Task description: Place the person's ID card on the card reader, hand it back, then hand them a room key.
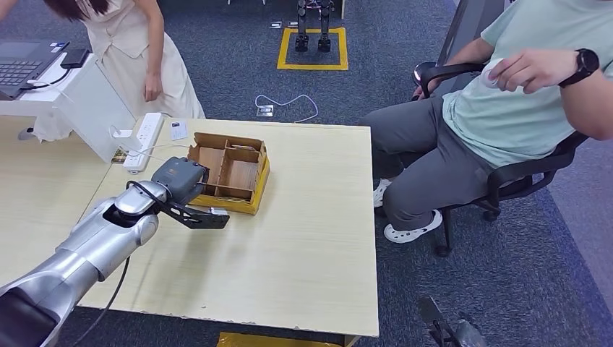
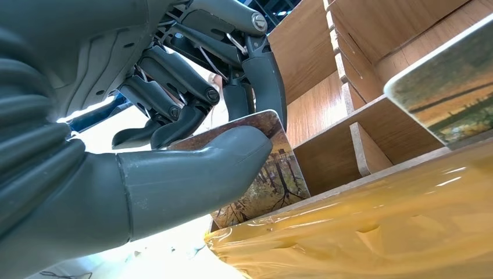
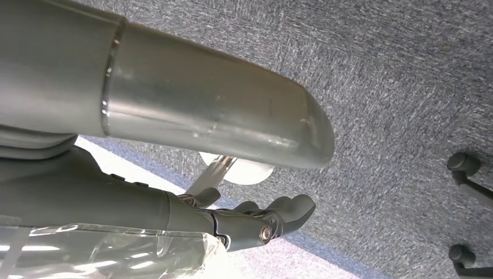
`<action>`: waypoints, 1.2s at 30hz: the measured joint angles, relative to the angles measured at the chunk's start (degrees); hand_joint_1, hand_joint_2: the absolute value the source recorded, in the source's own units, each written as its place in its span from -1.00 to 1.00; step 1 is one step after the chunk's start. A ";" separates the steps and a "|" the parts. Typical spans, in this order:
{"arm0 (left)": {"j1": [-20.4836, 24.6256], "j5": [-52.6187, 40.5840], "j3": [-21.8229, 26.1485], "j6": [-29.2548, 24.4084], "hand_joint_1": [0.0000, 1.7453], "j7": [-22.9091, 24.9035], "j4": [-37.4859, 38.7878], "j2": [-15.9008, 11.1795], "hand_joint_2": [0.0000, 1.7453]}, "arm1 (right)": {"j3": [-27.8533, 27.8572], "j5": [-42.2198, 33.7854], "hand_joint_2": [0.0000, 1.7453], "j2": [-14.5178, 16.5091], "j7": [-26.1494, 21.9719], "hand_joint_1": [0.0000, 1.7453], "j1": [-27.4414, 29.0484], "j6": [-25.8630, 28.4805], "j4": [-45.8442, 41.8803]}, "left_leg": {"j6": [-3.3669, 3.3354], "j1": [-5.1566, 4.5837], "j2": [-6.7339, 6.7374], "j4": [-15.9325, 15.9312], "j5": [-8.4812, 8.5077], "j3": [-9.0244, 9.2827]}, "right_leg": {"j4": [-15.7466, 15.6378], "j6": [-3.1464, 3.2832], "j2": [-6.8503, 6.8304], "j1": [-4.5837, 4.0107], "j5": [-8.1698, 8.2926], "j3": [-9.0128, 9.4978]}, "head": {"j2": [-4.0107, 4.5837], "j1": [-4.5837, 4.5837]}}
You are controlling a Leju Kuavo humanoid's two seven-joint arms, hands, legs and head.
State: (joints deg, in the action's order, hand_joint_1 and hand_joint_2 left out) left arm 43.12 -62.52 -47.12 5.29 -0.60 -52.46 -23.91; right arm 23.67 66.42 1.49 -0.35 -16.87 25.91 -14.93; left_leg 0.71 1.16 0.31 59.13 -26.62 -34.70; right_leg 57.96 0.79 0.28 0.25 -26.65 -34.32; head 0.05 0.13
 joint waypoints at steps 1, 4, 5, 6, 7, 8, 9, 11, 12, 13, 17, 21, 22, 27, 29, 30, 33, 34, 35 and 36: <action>0.00 0.04 0.00 0.00 1.00 -0.02 0.00 0.00 1.00 | 0.00 0.04 -1.00 0.00 0.00 -1.00 0.00 0.05 0.00 | 0.00 0.00 0.00 0.00 0.00 0.00 | 0.00 0.00 0.00 0.00 0.00 0.00 | 0.00 0.00; -0.02 0.45 0.01 -0.21 1.00 -0.38 0.00 0.00 1.00 | 0.00 0.09 -1.00 0.00 0.00 -1.00 0.00 0.26 0.00 | 0.00 0.00 0.00 0.00 0.00 0.00 | 0.00 0.00 0.00 0.00 0.00 0.00 | 0.00 0.00; -0.02 0.68 0.03 -0.39 1.00 -0.56 0.00 0.00 1.00 | 0.00 0.09 -1.00 0.00 0.00 -1.00 0.00 0.33 0.00 | 0.00 0.00 0.00 0.00 0.00 0.00 | 0.00 0.00 0.00 0.00 0.00 0.00 | 0.01 0.00; -0.02 0.94 0.09 -0.62 1.00 -0.68 -0.01 0.00 1.00 | 0.00 0.09 -1.00 0.00 -0.01 -1.00 0.00 0.42 0.00 | 0.00 0.00 0.00 0.00 0.00 0.00 | 0.00 0.00 0.00 0.00 0.00 0.00 | 0.01 0.00; 0.00 1.26 0.22 -0.90 1.00 -0.74 -0.07 -0.02 1.00 | 0.00 0.08 -1.00 0.00 -0.04 -1.00 0.01 0.51 0.00 | 0.00 0.00 0.00 0.00 0.00 0.01 | 0.00 0.00 0.00 0.00 0.00 0.00 | 0.01 0.00; 0.05 1.62 0.46 -1.20 1.00 -0.73 -0.23 -0.09 1.00 | 0.01 0.03 -1.00 0.00 -0.08 -1.00 0.03 0.59 0.00 | 0.00 0.00 0.00 0.01 0.00 0.01 | 0.00 0.00 0.00 0.00 0.00 -0.01 | 0.01 0.01; 0.17 2.03 0.82 -1.50 1.00 -0.68 -0.56 -0.20 1.00 | 0.02 -0.05 -1.00 0.00 -0.14 -1.00 0.07 0.66 0.00 | 0.00 0.00 0.00 0.01 0.00 0.01 | 0.00 0.00 0.01 0.00 0.00 -0.01 | 0.00 0.00; 0.87 2.82 1.80 -1.92 1.00 -0.41 -1.66 -0.65 1.00 | 0.09 -0.30 -1.00 -0.01 -0.27 -1.00 0.19 0.74 0.00 | 0.00 0.01 0.00 0.02 0.01 0.00 | 0.00 0.00 0.01 -0.01 0.00 -0.02 | 0.01 -0.01; 1.57 3.18 2.41 -1.99 1.00 -0.16 -2.37 -0.93 1.00 | 0.15 -0.44 -1.00 -0.02 -0.33 -1.00 0.26 0.75 0.00 | 0.00 0.01 -0.01 0.03 0.01 0.00 | 0.00 0.00 0.00 -0.02 0.00 -0.03 | 0.00 -0.01; 2.50 3.48 3.05 -1.98 1.00 0.10 -3.12 -1.25 1.00 | 0.22 -0.56 -1.00 -0.02 -0.40 -1.00 0.31 0.77 0.00 | 0.00 0.01 -0.02 0.03 0.01 -0.01 | 0.00 0.00 -0.01 -0.02 0.00 -0.03 | 0.01 -0.01; 8.11 4.04 5.63 -1.51 1.00 0.85 -5.96 -2.35 1.00 | 0.54 -0.90 -1.00 -0.05 -0.57 -1.00 0.40 0.88 0.00 | 0.00 0.02 -0.02 0.03 0.02 -0.02 | 0.01 0.00 -0.02 -0.02 0.01 -0.01 | 0.01 0.00; 12.69 4.05 7.20 -1.06 1.00 1.28 -7.56 -2.92 1.00 | 0.74 -0.94 -1.00 -0.07 -0.74 -1.00 0.44 0.93 0.02 | 0.00 0.01 -0.01 0.03 0.02 -0.01 | 0.01 0.00 -0.01 -0.01 0.01 0.00 | 0.01 -0.01; 13.27 4.05 7.40 -1.04 1.00 1.30 -7.83 -3.01 1.00 | 0.80 -0.94 -1.00 -0.07 -0.76 -1.00 0.44 0.94 0.02 | 0.00 0.00 -0.01 0.03 0.02 -0.01 | 0.01 0.00 -0.01 -0.01 0.01 0.01 | 0.00 -0.01; 13.96 4.05 7.80 -1.05 1.00 1.36 -8.62 -3.25 1.00 | 0.93 -0.96 -1.00 -0.07 -0.79 -1.00 0.44 1.01 0.02 | 0.00 0.00 -0.01 0.03 0.02 0.00 | 0.01 0.00 0.00 -0.01 0.01 0.00 | 0.01 -0.02; 13.98 4.05 8.02 -1.06 1.00 1.38 -8.72 -3.26 1.00 | 0.95 -0.96 -1.00 -0.07 -0.81 -1.00 0.44 1.02 0.02 | 0.00 0.00 -0.01 0.03 0.02 0.00 | 0.01 0.00 0.00 -0.01 0.01 0.00 | 0.01 -0.02; 14.00 4.06 8.11 -1.08 1.00 1.43 -8.74 -3.26 1.00 | 0.95 -0.96 -1.00 -0.07 -0.83 -1.00 0.44 1.02 0.02 | 0.00 0.01 -0.01 0.03 0.02 0.00 | 0.01 0.00 0.00 -0.01 0.01 0.00 | 0.01 -0.02; 14.07 4.15 8.25 -1.07 1.00 1.62 -8.93 -3.32 1.00 | 0.98 -0.96 -1.00 -0.07 -0.86 -1.00 0.44 1.02 0.02 | 0.00 0.00 -0.01 0.03 0.02 0.00 | 0.01 0.00 0.00 -0.01 0.01 0.00 | 0.01 -0.01; 14.09 4.20 8.27 -1.06 1.00 1.65 -8.99 -3.34 1.00 | 0.99 -0.96 -1.00 -0.07 -0.87 -1.00 0.44 1.02 0.02 | 0.00 0.00 -0.01 0.03 0.02 0.00 | 0.01 0.00 0.00 -0.01 0.01 0.00 | 0.01 -0.02; 14.10 4.24 8.29 -1.10 1.00 1.71 -9.02 -3.34 1.00 | 0.99 -0.96 -1.00 -0.07 -0.87 -1.00 0.44 1.02 0.02 | 0.00 0.00 -0.01 0.03 0.02 0.00 | 0.01 0.00 0.00 -0.01 0.01 0.00 | 0.01 -0.02; 14.11 4.11 8.31 -1.28 1.00 1.94 -9.03 -3.32 1.00 | 1.00 -0.95 -1.00 -0.07 -0.86 -1.00 0.44 1.02 0.02 | 0.00 0.00 -0.01 0.03 0.02 0.00 | 0.01 0.00 0.00 -0.01 0.01 0.00 | 0.01 -0.01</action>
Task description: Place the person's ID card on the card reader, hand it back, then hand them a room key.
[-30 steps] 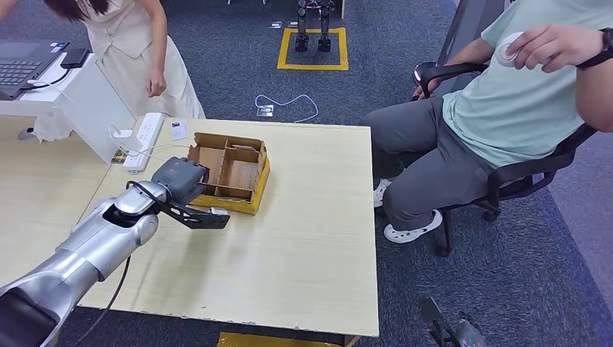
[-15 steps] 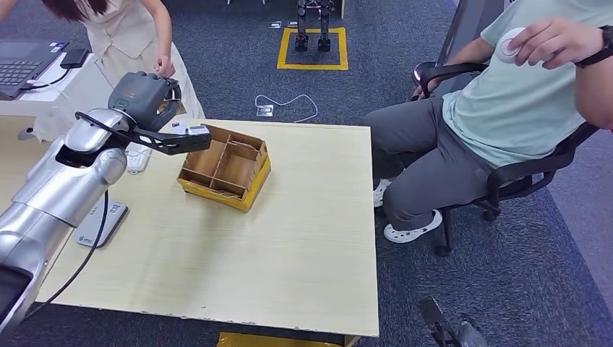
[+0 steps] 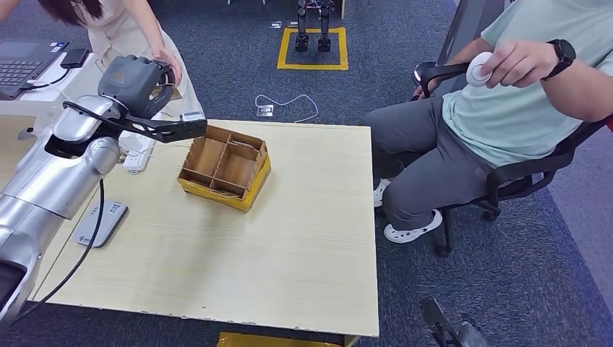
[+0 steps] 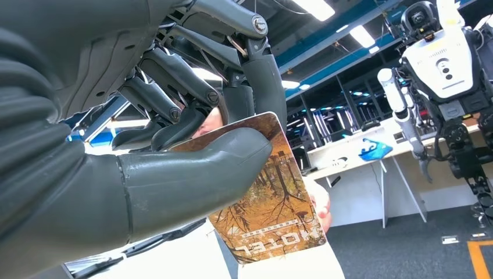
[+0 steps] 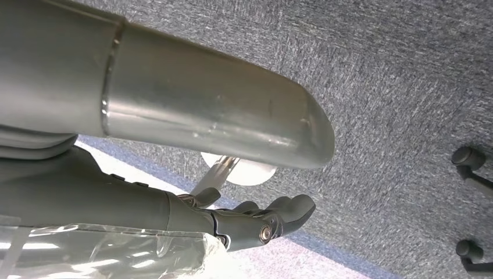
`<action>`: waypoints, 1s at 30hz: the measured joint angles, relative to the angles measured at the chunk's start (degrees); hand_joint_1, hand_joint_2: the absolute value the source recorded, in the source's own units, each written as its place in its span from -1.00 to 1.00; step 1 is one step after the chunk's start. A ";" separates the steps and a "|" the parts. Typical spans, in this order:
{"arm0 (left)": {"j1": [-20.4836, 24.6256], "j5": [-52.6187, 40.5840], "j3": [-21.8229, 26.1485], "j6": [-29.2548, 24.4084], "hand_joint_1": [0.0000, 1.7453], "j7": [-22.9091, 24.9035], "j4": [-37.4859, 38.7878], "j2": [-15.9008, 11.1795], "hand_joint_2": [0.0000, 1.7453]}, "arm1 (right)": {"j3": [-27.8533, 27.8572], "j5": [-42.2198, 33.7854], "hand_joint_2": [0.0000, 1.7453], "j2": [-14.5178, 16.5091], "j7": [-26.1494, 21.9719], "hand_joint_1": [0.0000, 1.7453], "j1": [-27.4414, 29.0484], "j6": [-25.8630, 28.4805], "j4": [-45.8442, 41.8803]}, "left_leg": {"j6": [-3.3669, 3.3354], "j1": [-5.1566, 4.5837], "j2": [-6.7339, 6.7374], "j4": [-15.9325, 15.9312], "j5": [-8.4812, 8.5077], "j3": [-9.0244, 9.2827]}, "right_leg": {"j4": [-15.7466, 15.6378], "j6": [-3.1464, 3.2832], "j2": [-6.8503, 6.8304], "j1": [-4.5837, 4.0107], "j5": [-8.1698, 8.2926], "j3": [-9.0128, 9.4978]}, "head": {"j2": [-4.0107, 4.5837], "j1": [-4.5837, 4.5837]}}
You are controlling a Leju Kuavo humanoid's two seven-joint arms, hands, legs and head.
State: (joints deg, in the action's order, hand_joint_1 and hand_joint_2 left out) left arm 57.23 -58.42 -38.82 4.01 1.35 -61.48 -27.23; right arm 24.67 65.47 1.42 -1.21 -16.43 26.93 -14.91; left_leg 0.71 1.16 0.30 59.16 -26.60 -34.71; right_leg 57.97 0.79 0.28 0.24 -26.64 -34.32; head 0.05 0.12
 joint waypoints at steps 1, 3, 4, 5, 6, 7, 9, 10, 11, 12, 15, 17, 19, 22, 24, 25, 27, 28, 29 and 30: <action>0.00 -0.38 0.01 -0.38 1.00 0.46 0.01 0.06 1.00 | 0.01 0.03 -1.00 0.00 0.02 -1.00 0.00 -0.01 0.00 | 0.00 0.00 0.00 0.00 0.00 0.00 | 0.00 0.00 0.00 0.00 0.00 0.00 | -0.01 -0.01; 0.08 -2.21 0.02 -1.88 1.00 2.39 0.15 0.52 1.00 | 0.01 0.25 -1.00 0.01 0.22 -1.00 -0.01 -0.05 0.00 | 0.00 0.00 -0.01 0.01 0.00 0.00 | 0.00 0.00 -0.01 0.00 0.00 -0.01 | -0.01 -0.01; 0.25 -3.76 0.02 -2.95 1.00 4.00 0.55 1.06 1.00 | 0.00 0.42 -1.00 0.01 0.40 -1.00 -0.04 -0.08 0.00 | 0.00 0.00 -0.04 0.02 0.00 0.00 | -0.01 0.00 -0.03 0.00 0.00 0.00 | -0.01 -0.01; 0.56 -5.57 0.02 -4.13 1.00 5.92 1.30 1.92 1.00 | -0.01 0.66 -1.00 0.02 0.63 -1.00 -0.11 -0.12 0.00 | 0.00 0.00 -0.08 0.02 0.00 -0.01 | -0.01 0.00 -0.07 0.00 0.00 0.00 | 0.00 0.00; 0.99 -7.56 0.03 -5.38 1.00 8.02 2.51 2.93 1.00 | -0.02 0.91 -1.00 0.05 0.87 -1.00 -0.24 -0.15 0.00 | -0.01 0.00 -0.12 0.03 0.00 -0.02 | -0.01 0.00 -0.10 0.01 0.00 0.01 | 0.00 0.01; 1.50 -9.52 0.05 -6.59 1.00 10.09 4.08 4.05 1.00 | -0.05 1.17 -1.00 0.10 1.11 -1.00 -0.43 -0.18 0.00 | -0.01 0.00 -0.14 0.03 0.01 -0.03 | 0.00 -0.01 -0.12 0.01 0.00 0.03 | 0.01 0.00; 2.59 -12.85 0.19 -8.81 1.00 13.55 7.86 6.28 1.00 | -0.15 1.66 -1.00 0.28 1.67 -1.00 -0.83 -0.24 0.00 | -0.01 -0.01 -0.12 0.04 0.01 -0.02 | 0.00 -0.03 -0.10 0.01 0.02 0.04 | 0.00 0.01; 3.16 -14.27 0.36 -9.74 1.00 14.96 9.98 7.32 1.00 | -0.20 1.88 -1.00 0.39 2.00 -1.00 -1.01 -0.26 0.01 | -0.01 -0.01 -0.10 0.04 0.01 -0.02 | 0.00 -0.04 -0.09 0.01 0.03 0.04 | -0.01 0.01; 3.72 -15.44 0.57 -10.49 1.00 16.07 12.07 8.23 1.00 | -0.26 2.04 -1.00 0.52 2.31 -1.00 -1.14 -0.27 0.01 | -0.01 -0.01 -0.10 0.04 0.01 -0.02 | 0.00 -0.04 -0.08 0.01 0.04 0.04 | -0.01 0.02; 4.27 -16.38 0.85 -11.01 1.00 16.83 14.15 9.01 1.00 | -0.34 2.16 -1.00 0.63 2.56 -1.00 -1.24 -0.28 0.02 | -0.01 -0.01 -0.09 0.05 0.01 -0.01 | 0.00 -0.05 -0.07 0.01 0.04 0.03 | -0.01 0.03; 5.39 -17.64 1.82 -11.68 1.00 17.32 18.93 10.60 1.00 | -0.56 2.25 -1.00 0.90 2.91 -1.00 -1.32 -0.28 0.04 | -0.01 0.00 -0.10 0.05 0.01 -0.01 | 0.01 -0.05 -0.08 0.01 0.04 0.03 | -0.01 0.03; 5.76 -18.12 2.50 -11.81 1.00 17.02 21.13 11.28 1.00 | -0.61 2.23 -1.00 0.98 2.94 -1.00 -1.35 -0.29 0.04 | -0.01 0.00 -0.10 0.05 0.01 -0.01 | 0.01 -0.05 -0.07 0.01 0.04 0.02 | 0.00 0.03; 5.91 -18.66 3.17 -11.69 1.00 16.61 22.76 11.84 1.00 | -0.62 2.22 -1.00 1.00 2.94 -1.00 -1.38 -0.30 0.04 | -0.01 0.00 -0.10 0.05 0.01 -0.02 | 0.01 -0.05 -0.06 0.00 0.03 0.01 | 0.01 0.02; 6.07 -19.73 4.30 -11.39 1.00 16.12 24.45 12.63 1.00 | -0.62 2.22 -1.00 1.01 2.94 -1.00 -1.44 -0.31 0.04 | -0.01 0.00 -0.10 0.05 0.01 -0.04 | 0.01 -0.05 -0.07 0.00 0.03 0.01 | 0.00 0.02; 6.16 -20.25 5.02 -11.32 1.00 15.93 25.21 13.05 1.00 | -0.62 2.22 -1.00 1.02 2.94 -1.00 -1.48 -0.30 0.04 | -0.02 -0.01 -0.10 0.05 0.01 -0.05 | 0.00 -0.05 -0.07 0.01 0.03 0.01 | 0.01 0.02; 6.19 -20.39 5.31 -11.32 1.00 15.90 25.47 13.21 1.00 | -0.62 2.22 -1.00 1.02 2.94 -1.00 -1.49 -0.30 0.04 | -0.02 -0.01 -0.10 0.05 0.01 -0.05 | 0.00 -0.05 -0.07 0.01 0.03 0.01 | 0.01 0.02; 6.24 -20.51 5.73 -11.33 1.00 15.88 25.93 13.46 1.00 | -0.61 2.22 -1.00 1.03 2.94 -1.00 -1.49 -0.30 0.04 | -0.02 -0.02 -0.10 0.05 0.00 -0.06 | 0.00 -0.05 -0.07 0.02 0.03 0.01 | 0.00 0.02; 6.26 -20.54 5.87 -11.33 1.00 15.88 26.12 13.54 1.00 | -0.61 2.22 -1.00 1.03 2.94 -1.00 -1.49 -0.29 0.04 | -0.02 -0.03 -0.10 0.05 0.00 -0.06 | 0.00 -0.05 -0.07 0.03 0.03 0.01 | -0.01 0.02; 6.28 -20.56 5.94 -11.33 1.00 15.88 26.29 13.60 1.00 | -0.61 2.22 -1.00 1.03 2.94 -1.00 -1.49 -0.28 0.04 | -0.02 -0.03 -0.10 0.06 0.00 -0.06 | 0.00 -0.05 -0.07 0.03 0.03 0.01 | 0.00 0.02; 6.29 -20.58 5.99 -11.33 1.00 15.88 26.44 13.66 1.00 | -0.61 2.22 -1.00 1.03 2.94 -1.00 -1.49 -0.28 0.04 | -0.02 -0.03 -0.10 0.06 0.00 -0.06 | 0.00 -0.05 -0.08 0.04 0.03 0.01 | 0.01 0.02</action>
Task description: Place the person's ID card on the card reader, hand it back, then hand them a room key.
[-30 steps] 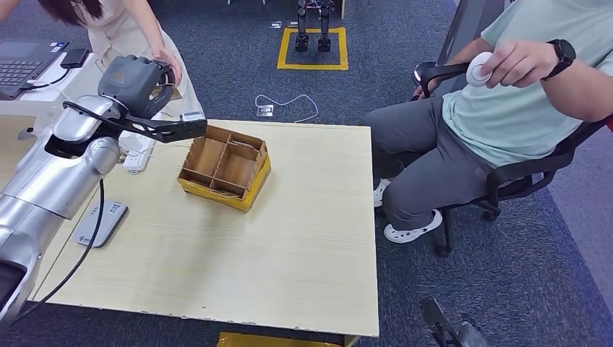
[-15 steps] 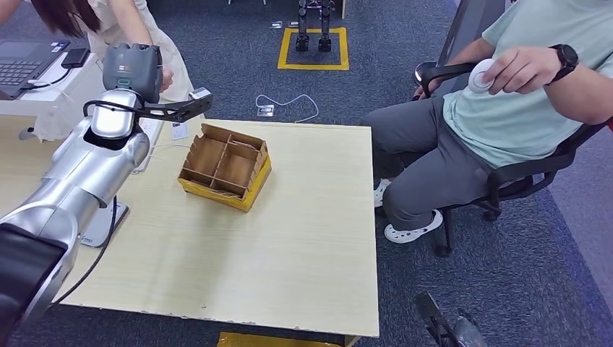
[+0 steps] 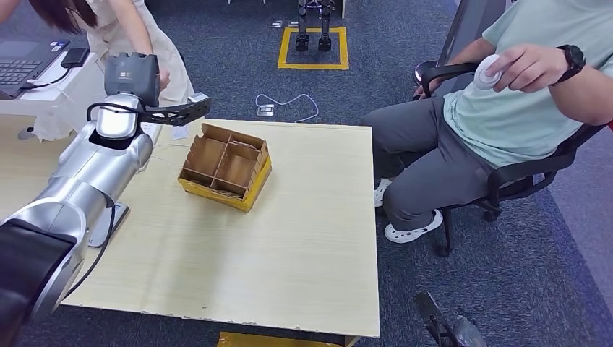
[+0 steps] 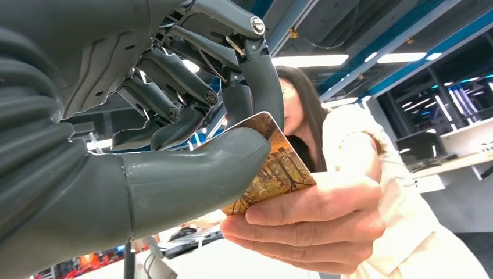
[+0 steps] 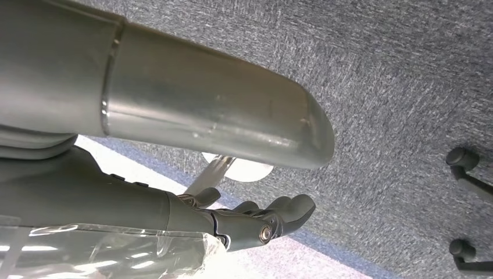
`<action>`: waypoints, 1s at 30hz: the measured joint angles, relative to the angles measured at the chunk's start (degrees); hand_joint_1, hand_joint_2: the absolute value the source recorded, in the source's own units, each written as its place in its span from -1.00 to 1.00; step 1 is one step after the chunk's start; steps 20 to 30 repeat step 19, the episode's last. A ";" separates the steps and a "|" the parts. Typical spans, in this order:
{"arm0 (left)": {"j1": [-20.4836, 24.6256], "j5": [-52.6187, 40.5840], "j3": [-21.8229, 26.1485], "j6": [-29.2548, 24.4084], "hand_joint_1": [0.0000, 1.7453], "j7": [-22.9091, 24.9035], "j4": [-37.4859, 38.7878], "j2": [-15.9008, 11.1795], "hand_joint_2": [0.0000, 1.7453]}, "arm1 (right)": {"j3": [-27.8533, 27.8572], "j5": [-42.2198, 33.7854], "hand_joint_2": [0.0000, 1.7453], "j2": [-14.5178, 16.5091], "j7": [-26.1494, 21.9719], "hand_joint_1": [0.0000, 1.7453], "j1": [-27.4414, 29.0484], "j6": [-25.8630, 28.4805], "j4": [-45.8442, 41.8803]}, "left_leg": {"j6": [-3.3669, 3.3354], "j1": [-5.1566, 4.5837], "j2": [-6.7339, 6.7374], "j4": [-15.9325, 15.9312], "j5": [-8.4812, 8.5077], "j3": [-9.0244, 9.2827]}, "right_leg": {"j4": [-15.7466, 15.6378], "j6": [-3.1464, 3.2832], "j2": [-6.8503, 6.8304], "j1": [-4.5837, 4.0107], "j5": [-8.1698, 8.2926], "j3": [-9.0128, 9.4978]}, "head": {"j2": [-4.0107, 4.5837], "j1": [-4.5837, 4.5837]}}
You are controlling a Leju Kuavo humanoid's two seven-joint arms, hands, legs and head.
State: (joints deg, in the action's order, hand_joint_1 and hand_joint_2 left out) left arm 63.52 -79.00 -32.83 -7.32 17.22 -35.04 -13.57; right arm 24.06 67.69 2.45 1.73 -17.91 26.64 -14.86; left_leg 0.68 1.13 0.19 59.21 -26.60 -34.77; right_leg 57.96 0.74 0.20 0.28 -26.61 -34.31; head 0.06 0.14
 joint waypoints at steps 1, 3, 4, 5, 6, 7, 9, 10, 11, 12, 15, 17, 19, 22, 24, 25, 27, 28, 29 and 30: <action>0.01 -0.01 0.04 0.00 0.98 0.00 0.13 0.07 1.00 | 0.00 0.00 -1.00 0.00 0.00 -1.00 0.00 0.00 0.00 | 0.00 0.00 0.00 0.00 0.00 0.00 | 0.00 0.00 0.00 0.00 0.00 0.00 | 0.00 0.00; 0.02 -0.02 0.11 0.00 -0.02 0.00 0.38 0.20 1.00 | 0.00 0.00 -1.00 0.00 0.00 -1.00 0.00 0.00 0.00 | 0.00 0.00 -0.01 0.00 0.00 0.00 | 0.00 0.00 -0.01 0.01 0.00 0.00 | -0.01 0.00; 0.02 -0.02 0.16 -0.06 -0.52 0.00 0.49 0.26 1.00 | 0.00 0.00 -1.00 0.00 0.00 -1.00 0.00 0.00 0.00 | 0.00 0.00 -0.01 0.00 0.00 0.00 | 0.00 0.00 -0.01 0.01 0.00 0.00 | -0.01 0.00; 0.02 -0.05 0.21 -0.26 -1.00 -0.01 0.57 0.30 1.00 | 0.00 0.00 -1.00 0.00 0.00 -1.00 0.00 0.00 0.00 | 0.00 0.00 -0.01 0.00 0.00 0.00 | 0.00 0.00 -0.01 0.01 0.00 0.00 | -0.01 -0.01; 0.01 -0.09 0.26 -0.49 -1.00 -0.01 0.63 0.33 1.00 | 0.00 0.00 -1.00 0.00 0.00 -1.00 0.00 0.00 0.00 | 0.00 0.00 -0.01 0.00 0.00 0.00 | 0.00 0.00 -0.01 0.01 0.00 0.00 | -0.01 -0.01; -0.01 -0.13 0.29 -0.74 -1.00 -0.01 0.66 0.36 1.00 | 0.00 0.00 -1.00 0.00 0.00 -1.00 0.00 0.00 0.00 | 0.00 0.00 -0.01 0.00 0.00 0.00 | 0.00 0.00 -0.01 0.01 0.00 0.00 | -0.01 -0.01; -0.02 -0.41 0.43 -1.83 -1.00 -0.01 0.66 0.45 1.00 | 0.00 0.00 -1.00 0.00 0.00 -1.00 0.00 0.00 0.01 | 0.00 0.00 -0.01 0.00 0.00 0.00 | 0.01 0.00 -0.01 0.01 0.00 0.00 | -0.01 -0.01; -0.02 -0.62 0.55 -2.50 -1.00 0.00 0.66 0.50 1.00 | 0.00 0.00 -1.00 0.00 0.00 -1.00 0.00 0.00 0.02 | 0.00 0.00 -0.01 0.00 0.00 0.01 | 0.01 0.00 -0.01 0.01 0.00 0.00 | 0.00 0.00; -0.03 -0.87 0.71 -3.26 -1.00 0.00 0.66 0.55 1.00 | 0.00 0.00 -1.00 0.00 0.00 -1.00 0.00 0.00 0.02 | 0.00 0.00 -0.01 0.00 0.00 0.01 | 0.01 0.00 -0.01 0.01 0.00 0.01 | -0.01 0.00; -0.03 -1.07 0.87 -3.79 -1.00 -0.01 0.66 0.56 1.00 | 0.00 0.00 -1.00 0.00 0.00 -1.00 0.00 0.00 0.02 | 0.00 0.00 0.00 0.00 0.00 0.01 | 0.01 0.00 -0.01 0.01 0.00 0.01 | 0.00 0.00; -0.02 -1.38 1.32 -4.83 -1.00 -0.18 0.66 0.56 1.00 | 0.00 0.00 -1.00 0.00 0.00 -1.00 0.00 0.00 0.02 | 0.00 0.00 -0.01 0.00 0.00 0.01 | 0.01 0.00 -0.01 0.01 0.00 0.01 | 0.00 0.00; -0.03 -1.53 1.54 -5.06 -1.00 -0.49 0.66 0.55 1.00 | 0.00 0.00 -1.00 0.00 0.00 -1.00 0.00 0.00 0.02 | 0.00 0.00 -0.01 -0.01 0.00 0.01 | 0.01 0.00 -0.01 0.00 0.00 0.00 | 0.00 0.01; -0.03 -1.58 1.76 -5.16 -1.00 -0.85 0.66 0.55 1.00 | 0.00 -0.01 -1.00 0.00 0.00 -1.00 0.00 0.00 0.02 | 0.00 0.00 -0.01 -0.01 0.00 0.01 | 0.01 0.00 -0.01 0.00 0.00 0.00 | 0.00 0.00; -0.03 -1.58 1.76 -5.16 -1.00 -0.85 0.66 0.55 1.00 | 0.00 -0.01 -1.00 0.00 0.00 -1.00 0.00 0.00 0.02 | 0.00 0.00 -0.01 -0.01 0.00 0.01 | 0.01 0.00 -0.01 0.00 0.00 0.00 | 0.00 0.00; -0.03 -1.58 1.76 -5.16 -1.00 -0.85 0.66 0.55 1.00 | 0.00 -0.01 -1.00 0.00 0.00 -1.00 0.00 0.00 0.02 | 0.00 0.00 -0.01 -0.01 0.00 0.01 | 0.01 0.00 -0.01 0.00 0.00 0.00 | 0.00 0.00; -0.03 -1.58 1.76 -5.16 -1.00 -0.85 0.66 0.55 1.00 | 0.00 -0.01 -1.00 0.00 0.00 -1.00 0.00 0.00 0.02 | 0.00 0.00 -0.01 -0.01 0.00 0.01 | 0.01 0.00 -0.01 0.00 0.00 0.00 | 0.00 0.00; -0.03 -1.58 1.76 -5.16 -1.00 -0.85 0.66 0.55 1.00 | 0.00 -0.01 -1.00 0.00 0.00 -1.00 0.00 0.00 0.02 | 0.00 0.00 -0.01 -0.01 0.00 0.01 | 0.01 0.00 -0.01 0.00 0.00 0.00 | 0.00 0.00; -0.03 -1.58 1.76 -5.16 -1.00 -0.85 0.66 0.55 1.00 | 0.00 -0.01 -1.00 0.00 0.00 -1.00 0.00 0.00 0.02 | 0.00 0.00 -0.01 -0.01 0.00 0.01 | 0.01 0.00 -0.01 0.00 0.00 0.00 | 0.00 0.00; -0.03 -1.58 1.76 -5.16 -1.00 -0.85 0.66 0.55 1.00 | 0.00 -0.01 -1.00 0.00 0.00 -1.00 0.00 0.00 0.02 | 0.00 0.00 -0.01 -0.01 0.00 0.01 | 0.01 0.00 -0.01 0.00 0.00 0.00 | 0.00 0.00; -0.03 -1.58 1.76 -5.16 -1.00 -0.85 0.66 0.55 1.00 | 0.00 -0.01 -1.00 0.00 0.00 -1.00 0.00 0.00 0.02 | 0.00 0.00 -0.01 -0.01 0.00 0.01 | 0.01 0.00 -0.01 0.00 0.00 0.00 | 0.00 0.00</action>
